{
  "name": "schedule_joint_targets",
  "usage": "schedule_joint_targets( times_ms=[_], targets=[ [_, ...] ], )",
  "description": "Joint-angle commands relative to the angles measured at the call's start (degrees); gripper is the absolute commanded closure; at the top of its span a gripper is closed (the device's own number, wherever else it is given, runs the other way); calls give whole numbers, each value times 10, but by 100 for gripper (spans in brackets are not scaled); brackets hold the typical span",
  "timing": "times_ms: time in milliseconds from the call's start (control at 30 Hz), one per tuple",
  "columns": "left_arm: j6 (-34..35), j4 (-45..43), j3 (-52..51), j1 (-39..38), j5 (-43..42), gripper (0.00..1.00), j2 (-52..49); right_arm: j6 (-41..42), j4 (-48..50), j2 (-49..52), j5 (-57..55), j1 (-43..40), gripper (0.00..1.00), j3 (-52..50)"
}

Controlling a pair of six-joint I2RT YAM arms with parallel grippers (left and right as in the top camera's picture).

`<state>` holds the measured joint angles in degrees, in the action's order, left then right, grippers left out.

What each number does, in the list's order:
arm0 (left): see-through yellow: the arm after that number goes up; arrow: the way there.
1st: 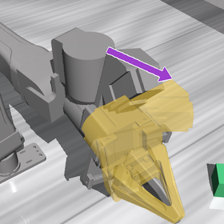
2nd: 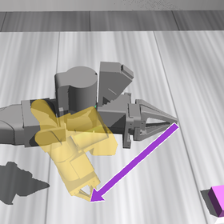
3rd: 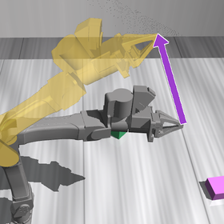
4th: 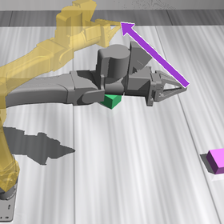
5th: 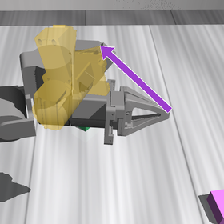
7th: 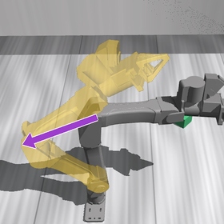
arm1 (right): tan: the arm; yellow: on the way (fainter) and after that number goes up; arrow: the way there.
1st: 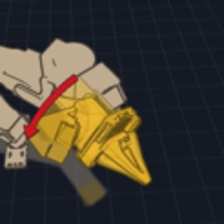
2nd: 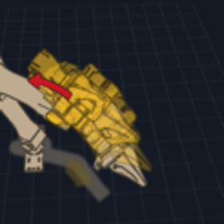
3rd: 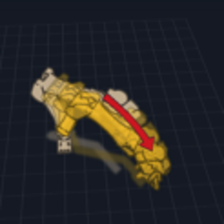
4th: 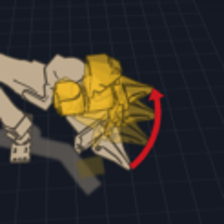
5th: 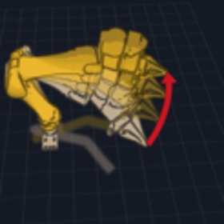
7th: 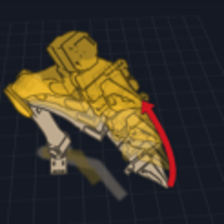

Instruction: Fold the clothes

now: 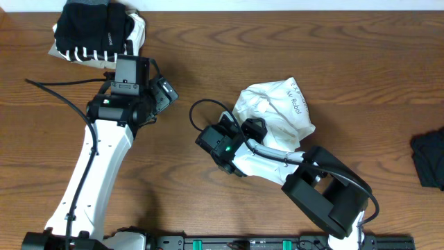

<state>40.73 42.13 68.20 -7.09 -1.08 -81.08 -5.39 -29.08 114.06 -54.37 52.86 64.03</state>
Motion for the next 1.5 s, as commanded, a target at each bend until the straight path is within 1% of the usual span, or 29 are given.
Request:
schedule_joint_targets(
  times_ms=[0, 133, 333, 533, 633, 900, 1267, 1467],
  targets=[
    [6, 3, 7, 11, 5, 3, -3, -46, 17, 5, -26, 15, 51, 10],
    [5, 6, 7, 13, 5, 3, -3, -71, 36, 7, -26, 15, 51, 10],
    [5, 12, 6, 13, 5, 3, -3, -74, 30, 18, -29, 15, 52, 8],
    [5, 11, 6, 13, 5, 3, -3, -87, 24, 21, -71, 39, 53, 7],
    [5, 12, 6, 13, 5, 3, -3, -97, 15, 21, -74, 46, 51, 7],
    [5, 12, 6, 13, 5, 3, -3, -94, -2, 21, -73, 74, 51, -5],
    [5, 11, 6, 13, 5, 2, -3, -88, 33, 21, -68, 69, 49, -59],
    [5, 12, 6, 13, 5, 3, -3, -102, 63, 21, -67, 47, 47, -66]
  ],
)
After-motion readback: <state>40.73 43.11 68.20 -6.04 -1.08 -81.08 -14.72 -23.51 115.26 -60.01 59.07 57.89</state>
